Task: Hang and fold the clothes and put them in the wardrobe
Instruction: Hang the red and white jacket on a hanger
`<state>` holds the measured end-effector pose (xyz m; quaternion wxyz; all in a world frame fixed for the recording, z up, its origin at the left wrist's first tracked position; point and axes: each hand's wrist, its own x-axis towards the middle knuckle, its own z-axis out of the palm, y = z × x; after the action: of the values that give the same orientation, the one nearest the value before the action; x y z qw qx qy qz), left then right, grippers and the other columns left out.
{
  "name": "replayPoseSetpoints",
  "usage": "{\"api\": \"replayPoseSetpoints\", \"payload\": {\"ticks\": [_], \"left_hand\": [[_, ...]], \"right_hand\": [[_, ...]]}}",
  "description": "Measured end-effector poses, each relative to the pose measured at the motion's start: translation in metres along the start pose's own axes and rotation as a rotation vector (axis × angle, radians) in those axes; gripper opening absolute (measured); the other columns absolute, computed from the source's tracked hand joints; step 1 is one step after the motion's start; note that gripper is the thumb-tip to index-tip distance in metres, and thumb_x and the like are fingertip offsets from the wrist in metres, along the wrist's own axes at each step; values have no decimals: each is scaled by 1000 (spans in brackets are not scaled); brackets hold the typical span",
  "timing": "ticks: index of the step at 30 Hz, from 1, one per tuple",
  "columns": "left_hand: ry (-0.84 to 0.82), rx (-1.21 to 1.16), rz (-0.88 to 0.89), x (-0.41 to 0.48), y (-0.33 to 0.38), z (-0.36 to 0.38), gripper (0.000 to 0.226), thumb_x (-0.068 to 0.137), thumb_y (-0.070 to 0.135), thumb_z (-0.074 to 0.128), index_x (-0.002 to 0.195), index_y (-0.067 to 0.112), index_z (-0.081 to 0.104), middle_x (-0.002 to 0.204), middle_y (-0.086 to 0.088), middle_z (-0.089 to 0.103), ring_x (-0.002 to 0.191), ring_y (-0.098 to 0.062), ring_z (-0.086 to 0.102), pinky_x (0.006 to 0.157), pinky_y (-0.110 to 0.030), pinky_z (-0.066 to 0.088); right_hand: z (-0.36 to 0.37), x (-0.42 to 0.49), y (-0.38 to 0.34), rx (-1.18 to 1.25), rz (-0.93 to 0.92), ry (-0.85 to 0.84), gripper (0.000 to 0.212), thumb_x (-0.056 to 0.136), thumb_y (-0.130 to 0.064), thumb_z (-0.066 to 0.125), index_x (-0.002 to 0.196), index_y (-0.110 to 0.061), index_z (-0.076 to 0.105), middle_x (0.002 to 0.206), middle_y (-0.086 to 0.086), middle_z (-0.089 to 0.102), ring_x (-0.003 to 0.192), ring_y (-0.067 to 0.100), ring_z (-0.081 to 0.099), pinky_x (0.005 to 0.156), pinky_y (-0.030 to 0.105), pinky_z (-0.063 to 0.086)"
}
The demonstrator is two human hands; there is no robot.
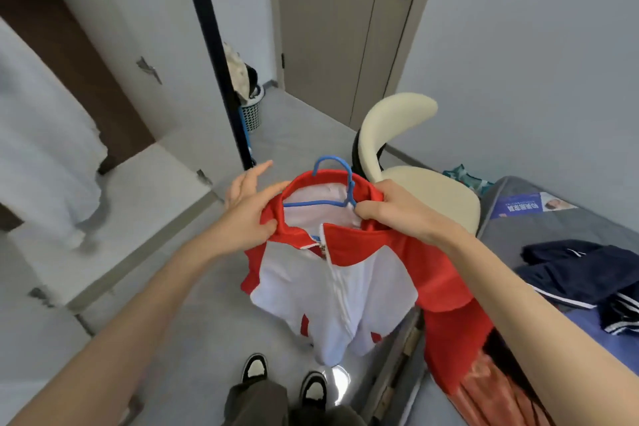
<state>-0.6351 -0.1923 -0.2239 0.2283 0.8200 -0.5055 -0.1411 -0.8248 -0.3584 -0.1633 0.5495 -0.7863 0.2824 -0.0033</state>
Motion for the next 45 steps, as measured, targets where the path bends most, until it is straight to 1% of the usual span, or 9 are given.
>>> {"api": "replayPoseSetpoints", "payload": {"ticks": [4,9,15,18,23,26,32,36,45], "left_hand": [[-193,-88,-43,-35,-29,-51,63,78,46,72,134,38,44,121,27,54,113,7,47,109,-30,23],[90,-357,-189,-73,-67,-100,8,84,28,72,83,35,66,68,31,66,64,12,61,57,-4,43],[312,-273,-352,-97,-103,-143,32,84,38,69,68,11,63,48,11,50,43,0,43,50,-22,38],[377,-169,-366,-106,-113,-168,36,89,44,59,73,12,62,55,6,52,58,-16,50,59,-32,40],[465,40,-390,-122,-135,-222,31,89,56,50,85,27,61,75,8,61,77,-19,57,60,-28,39],[506,41,-409,-130,-154,-250,25,86,57,55,95,34,49,82,13,57,78,-14,56,56,-22,36],[268,76,-111,-158,-186,-283,109,53,69,77,135,56,6,119,7,50,100,-9,53,87,-28,44],[451,536,-180,-148,-200,-270,64,78,69,55,135,50,34,92,2,48,88,-20,51,72,-32,28],[828,314,-404,-79,-241,-267,24,93,47,50,105,39,69,107,16,70,99,-10,65,73,-24,20]], "right_hand": [[29,19,-48,-17,-122,-133,21,64,-18,53,43,-22,50,44,-10,44,41,4,35,42,16,29],[66,49,-93,-51,-245,-181,5,72,-17,59,71,-14,56,61,-1,52,55,9,44,52,22,36],[124,97,-111,-364,-396,291,25,77,-16,68,100,-18,58,100,-3,61,97,17,52,83,32,44],[165,104,-123,-273,-376,520,30,79,-30,70,88,-19,43,86,-8,48,85,15,42,62,25,36],[233,119,-163,-111,-35,-237,16,97,-29,51,102,-17,59,101,0,63,93,18,62,74,28,51],[264,132,-199,168,-91,-248,16,100,-18,45,104,-11,58,94,2,68,79,11,69,73,24,52],[278,159,-258,252,-248,-45,30,99,-13,47,69,-17,43,53,-5,63,43,2,57,55,17,42],[283,174,-286,221,-299,-81,21,97,-13,47,76,-17,48,54,-8,67,45,2,58,57,18,43],[280,241,-281,143,-268,-350,20,91,-14,49,98,-14,67,98,2,73,89,15,62,87,32,46]]}}
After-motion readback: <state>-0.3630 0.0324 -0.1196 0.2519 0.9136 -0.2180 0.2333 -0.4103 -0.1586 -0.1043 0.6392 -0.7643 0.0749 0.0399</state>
